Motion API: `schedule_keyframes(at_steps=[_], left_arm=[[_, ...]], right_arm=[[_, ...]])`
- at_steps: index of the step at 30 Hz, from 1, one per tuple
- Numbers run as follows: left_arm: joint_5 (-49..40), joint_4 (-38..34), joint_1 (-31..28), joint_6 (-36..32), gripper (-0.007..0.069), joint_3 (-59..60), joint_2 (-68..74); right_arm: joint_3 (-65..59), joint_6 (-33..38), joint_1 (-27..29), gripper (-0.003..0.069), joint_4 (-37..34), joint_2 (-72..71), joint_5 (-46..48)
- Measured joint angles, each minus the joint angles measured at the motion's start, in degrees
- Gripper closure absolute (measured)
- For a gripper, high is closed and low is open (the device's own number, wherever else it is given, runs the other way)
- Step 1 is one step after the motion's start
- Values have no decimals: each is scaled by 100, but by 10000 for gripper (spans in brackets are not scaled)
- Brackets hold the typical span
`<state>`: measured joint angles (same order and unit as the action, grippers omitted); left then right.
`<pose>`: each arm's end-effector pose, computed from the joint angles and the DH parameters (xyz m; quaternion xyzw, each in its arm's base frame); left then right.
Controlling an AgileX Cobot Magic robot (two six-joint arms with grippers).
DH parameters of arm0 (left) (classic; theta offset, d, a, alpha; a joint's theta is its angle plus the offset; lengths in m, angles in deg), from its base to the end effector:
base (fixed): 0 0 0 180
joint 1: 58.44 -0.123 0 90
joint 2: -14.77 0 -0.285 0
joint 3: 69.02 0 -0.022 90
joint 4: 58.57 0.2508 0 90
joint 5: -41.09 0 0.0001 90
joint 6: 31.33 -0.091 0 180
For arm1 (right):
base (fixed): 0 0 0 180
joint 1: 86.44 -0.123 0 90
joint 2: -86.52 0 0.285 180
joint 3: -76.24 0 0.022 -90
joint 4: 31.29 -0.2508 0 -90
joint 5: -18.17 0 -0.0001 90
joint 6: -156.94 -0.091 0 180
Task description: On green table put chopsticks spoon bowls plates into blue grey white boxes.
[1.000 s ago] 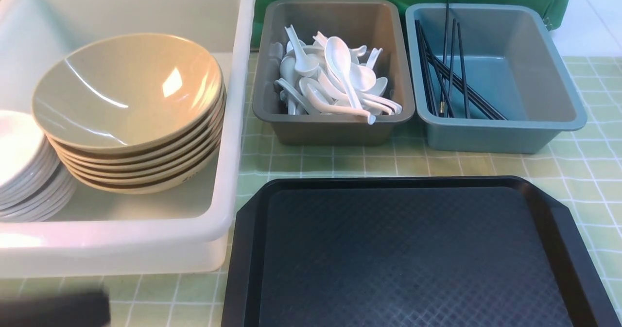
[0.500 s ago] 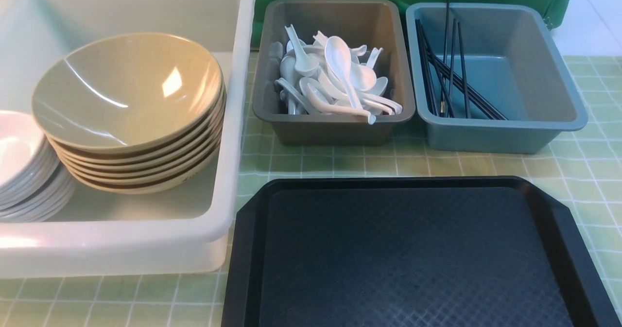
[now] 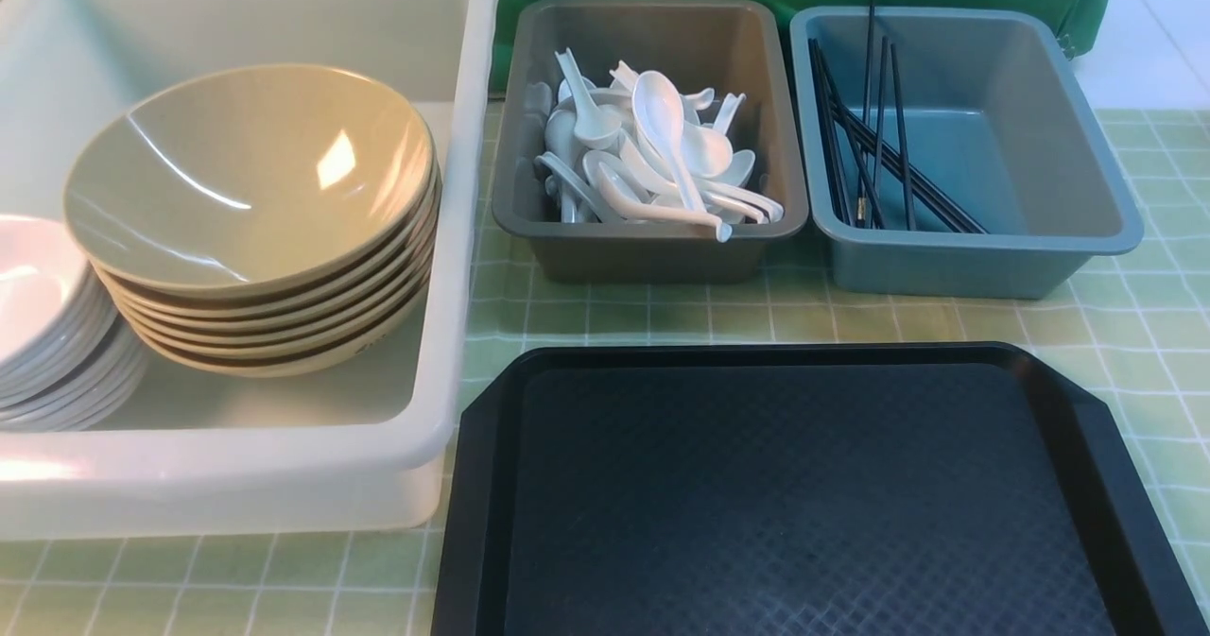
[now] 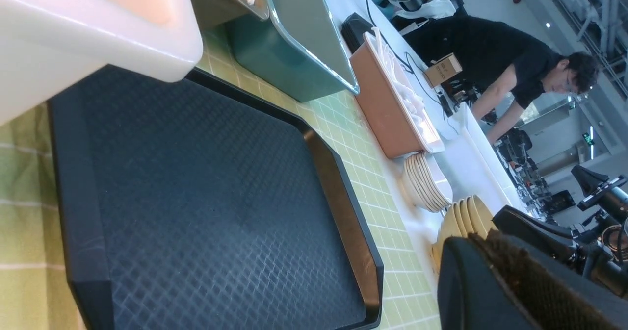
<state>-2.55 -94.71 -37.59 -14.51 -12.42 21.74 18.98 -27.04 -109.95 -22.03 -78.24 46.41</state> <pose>-0.0007 -0.0394 0.2727 -0.0267 0.7667 -0.4713 0.4352 0.0457 0.0123 0.2778 -0.1602 0.7514 0.0784 0.6353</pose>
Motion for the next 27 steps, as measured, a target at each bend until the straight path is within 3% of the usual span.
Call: schedule_keyframes(at_steps=[8, 18, 21, 27], left_arm=[[39, 181, 0, -349, 626, 53, 0], [2427, 3357, -32, -1604, 626, 886, 0], [2479, 3613, -382, -1627, 626, 1054, 0], [2195, 3299, -1944, -1627, 626, 1392, 0]], right_arm=[[0, -1, 0, 612, 0, 0, 0], [0, -1, 0, 612, 0, 0, 19], [0, -1, 0, 612, 0, 0, 19], [0, -1, 0, 610, 0, 0, 19]])
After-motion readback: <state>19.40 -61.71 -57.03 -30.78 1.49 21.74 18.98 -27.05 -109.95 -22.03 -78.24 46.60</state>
